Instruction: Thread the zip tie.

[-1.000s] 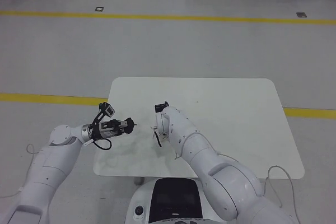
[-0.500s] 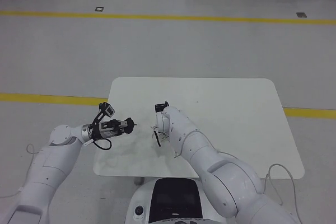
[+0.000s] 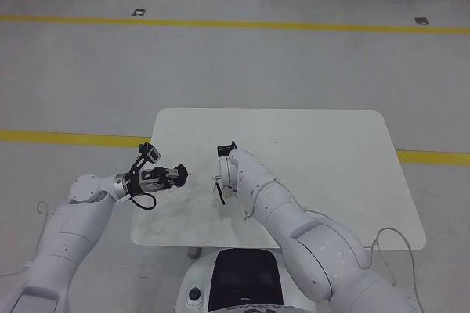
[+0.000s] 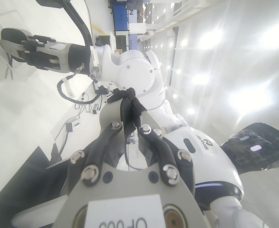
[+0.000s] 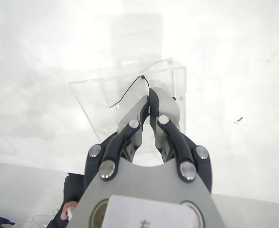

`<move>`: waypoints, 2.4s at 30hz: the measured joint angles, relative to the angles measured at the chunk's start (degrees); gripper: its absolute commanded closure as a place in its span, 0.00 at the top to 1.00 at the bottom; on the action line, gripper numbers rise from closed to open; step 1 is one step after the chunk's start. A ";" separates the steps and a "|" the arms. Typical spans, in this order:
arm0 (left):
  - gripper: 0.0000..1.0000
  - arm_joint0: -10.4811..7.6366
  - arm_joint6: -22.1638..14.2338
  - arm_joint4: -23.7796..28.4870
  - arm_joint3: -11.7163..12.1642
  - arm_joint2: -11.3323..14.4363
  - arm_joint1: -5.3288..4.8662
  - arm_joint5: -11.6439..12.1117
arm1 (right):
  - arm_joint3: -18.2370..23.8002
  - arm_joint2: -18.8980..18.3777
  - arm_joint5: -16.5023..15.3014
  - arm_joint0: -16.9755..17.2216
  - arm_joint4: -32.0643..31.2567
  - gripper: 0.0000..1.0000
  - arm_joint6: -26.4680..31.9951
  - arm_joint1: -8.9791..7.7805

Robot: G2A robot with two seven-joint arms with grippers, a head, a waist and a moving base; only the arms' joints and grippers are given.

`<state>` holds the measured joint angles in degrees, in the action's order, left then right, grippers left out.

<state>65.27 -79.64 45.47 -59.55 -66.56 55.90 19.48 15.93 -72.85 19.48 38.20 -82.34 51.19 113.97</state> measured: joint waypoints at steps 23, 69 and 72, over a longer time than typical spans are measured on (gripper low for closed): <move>0.00 0.00 0.00 0.00 0.00 0.00 0.00 0.00 | 0.25 -0.36 0.00 -0.57 0.15 0.00 -1.72 0.27; 0.00 0.00 0.00 0.00 0.00 0.00 0.00 0.00 | 60.18 6.67 0.00 32.06 9.78 0.00 -2.12 -10.02; 0.00 0.00 0.00 0.00 0.00 0.00 0.00 0.00 | 60.50 6.57 -0.78 32.36 10.68 0.00 -3.30 -10.24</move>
<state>65.27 -79.64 45.47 -59.55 -66.56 55.90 19.48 76.44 -66.27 18.70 70.56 -71.66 47.89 103.73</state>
